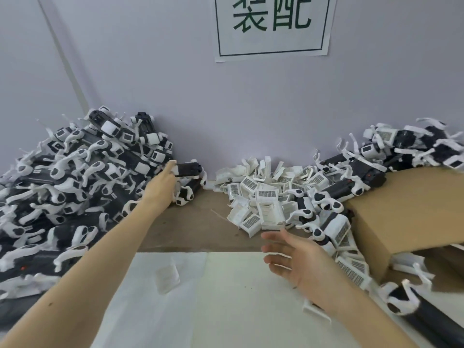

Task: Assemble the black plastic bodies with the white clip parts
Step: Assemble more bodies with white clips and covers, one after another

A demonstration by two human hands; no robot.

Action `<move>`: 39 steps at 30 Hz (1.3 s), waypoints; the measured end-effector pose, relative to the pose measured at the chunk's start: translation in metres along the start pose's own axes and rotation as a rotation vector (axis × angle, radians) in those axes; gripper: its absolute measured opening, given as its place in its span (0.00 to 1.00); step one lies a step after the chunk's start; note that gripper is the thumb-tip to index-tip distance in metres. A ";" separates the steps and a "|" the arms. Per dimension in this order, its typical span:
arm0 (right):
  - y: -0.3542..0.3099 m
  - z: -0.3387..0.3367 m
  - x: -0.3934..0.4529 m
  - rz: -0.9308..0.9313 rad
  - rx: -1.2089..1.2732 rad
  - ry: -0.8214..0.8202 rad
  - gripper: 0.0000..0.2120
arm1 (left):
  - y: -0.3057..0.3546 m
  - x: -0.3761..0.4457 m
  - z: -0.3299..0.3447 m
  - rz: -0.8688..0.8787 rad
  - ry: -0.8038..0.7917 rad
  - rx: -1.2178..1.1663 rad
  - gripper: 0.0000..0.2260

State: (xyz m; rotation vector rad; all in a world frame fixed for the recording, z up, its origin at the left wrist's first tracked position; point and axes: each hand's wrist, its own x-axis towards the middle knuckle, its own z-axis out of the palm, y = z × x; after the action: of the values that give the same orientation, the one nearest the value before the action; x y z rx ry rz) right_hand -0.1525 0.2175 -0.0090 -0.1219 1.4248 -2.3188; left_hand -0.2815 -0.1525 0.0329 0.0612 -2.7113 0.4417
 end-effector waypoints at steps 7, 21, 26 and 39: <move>-0.002 0.004 -0.018 0.001 -0.100 -0.016 0.19 | 0.031 -0.073 -0.032 0.356 0.377 -0.117 0.22; 0.004 0.005 -0.054 -0.022 -0.116 -0.016 0.17 | 0.104 -0.140 -0.040 0.108 0.093 -0.862 0.17; 0.014 0.003 -0.066 -0.125 -0.102 0.093 0.12 | 0.118 -0.172 -0.069 -0.110 0.106 -1.318 0.15; 0.038 0.021 -0.085 0.081 0.334 -0.043 0.23 | 0.142 -0.243 -0.098 -0.193 -0.194 -2.172 0.15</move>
State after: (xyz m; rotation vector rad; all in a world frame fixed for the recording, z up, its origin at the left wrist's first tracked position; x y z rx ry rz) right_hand -0.0577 0.2183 -0.0205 -0.0157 0.9851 -2.4323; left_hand -0.0355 0.0083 -0.0175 -0.2274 -1.8219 -2.4371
